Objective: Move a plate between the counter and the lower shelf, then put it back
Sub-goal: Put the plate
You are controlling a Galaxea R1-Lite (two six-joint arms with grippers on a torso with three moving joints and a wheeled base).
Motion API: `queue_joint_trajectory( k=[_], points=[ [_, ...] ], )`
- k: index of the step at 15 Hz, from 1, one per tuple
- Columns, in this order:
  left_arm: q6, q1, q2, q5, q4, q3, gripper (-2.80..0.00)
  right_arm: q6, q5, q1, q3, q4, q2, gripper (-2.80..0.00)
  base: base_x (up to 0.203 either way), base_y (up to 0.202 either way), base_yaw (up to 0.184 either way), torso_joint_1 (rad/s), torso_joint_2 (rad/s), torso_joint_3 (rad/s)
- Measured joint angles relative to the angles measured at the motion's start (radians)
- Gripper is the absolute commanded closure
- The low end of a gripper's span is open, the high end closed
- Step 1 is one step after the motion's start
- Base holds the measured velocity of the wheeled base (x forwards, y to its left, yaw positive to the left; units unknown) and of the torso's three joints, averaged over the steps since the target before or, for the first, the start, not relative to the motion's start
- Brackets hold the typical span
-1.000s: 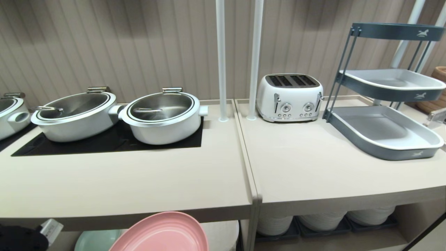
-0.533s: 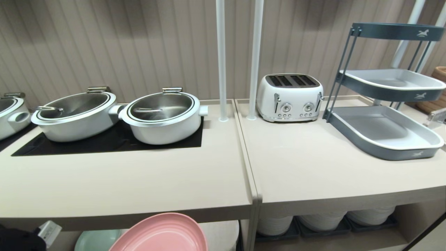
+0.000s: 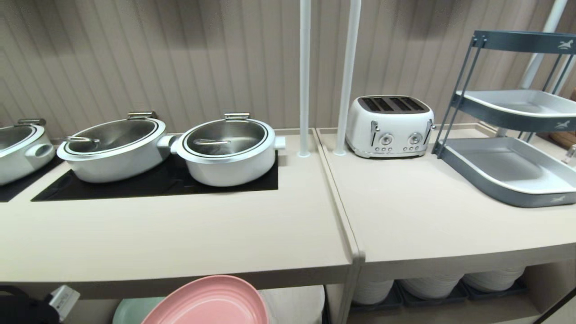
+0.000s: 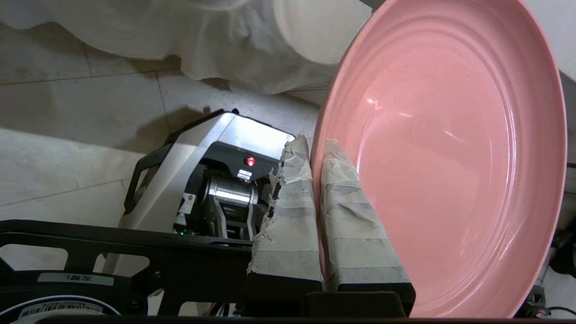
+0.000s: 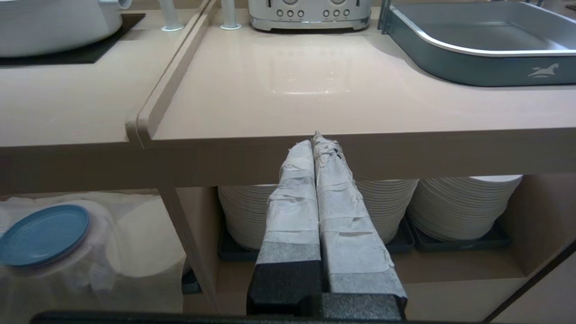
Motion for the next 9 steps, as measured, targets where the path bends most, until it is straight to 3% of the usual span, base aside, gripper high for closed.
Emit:
queue_joint_trajectory(
  k=[9],
  points=[
    [0.002, 0.001, 0.005, -0.008, -0.002, 0.004, 0.00, 0.000, 0.000, 0.000, 0.000, 0.000, 0.000, 0.00, 0.000, 0.196, -0.002, 0.003, 0.00, 0.001]
  ],
)
